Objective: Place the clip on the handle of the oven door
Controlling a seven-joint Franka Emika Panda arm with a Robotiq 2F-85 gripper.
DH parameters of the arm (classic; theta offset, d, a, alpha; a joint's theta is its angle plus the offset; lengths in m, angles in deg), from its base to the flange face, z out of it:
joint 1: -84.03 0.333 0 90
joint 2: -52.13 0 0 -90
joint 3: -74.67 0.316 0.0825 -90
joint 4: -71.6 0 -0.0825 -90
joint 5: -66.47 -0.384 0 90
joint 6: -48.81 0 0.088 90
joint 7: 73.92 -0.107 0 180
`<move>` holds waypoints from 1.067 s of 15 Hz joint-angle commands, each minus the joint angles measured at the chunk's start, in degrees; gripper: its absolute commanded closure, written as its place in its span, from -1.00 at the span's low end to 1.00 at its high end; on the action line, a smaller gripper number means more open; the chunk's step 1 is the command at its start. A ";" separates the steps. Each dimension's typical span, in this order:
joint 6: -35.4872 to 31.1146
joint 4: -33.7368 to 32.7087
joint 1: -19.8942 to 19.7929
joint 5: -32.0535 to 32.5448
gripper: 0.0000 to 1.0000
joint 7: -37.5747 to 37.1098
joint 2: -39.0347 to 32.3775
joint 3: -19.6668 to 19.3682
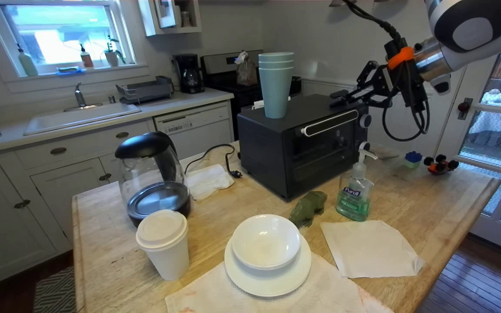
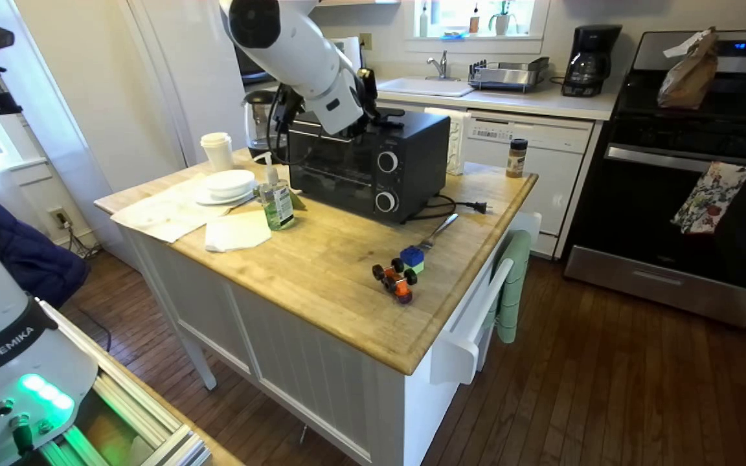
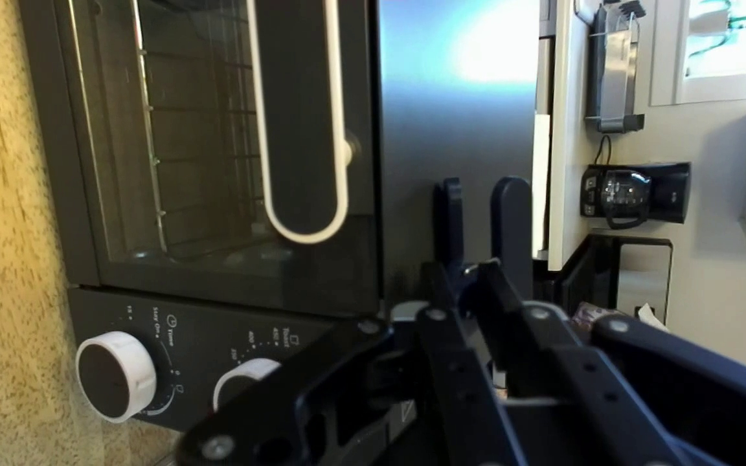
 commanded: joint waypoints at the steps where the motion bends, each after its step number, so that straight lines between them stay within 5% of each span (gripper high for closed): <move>1: 0.57 -1.31 -0.18 -2.01 0.96 0.96 -1.30 -0.17; 16: 0.20 1.48 0.19 -3.08 0.95 3.02 6.14 0.10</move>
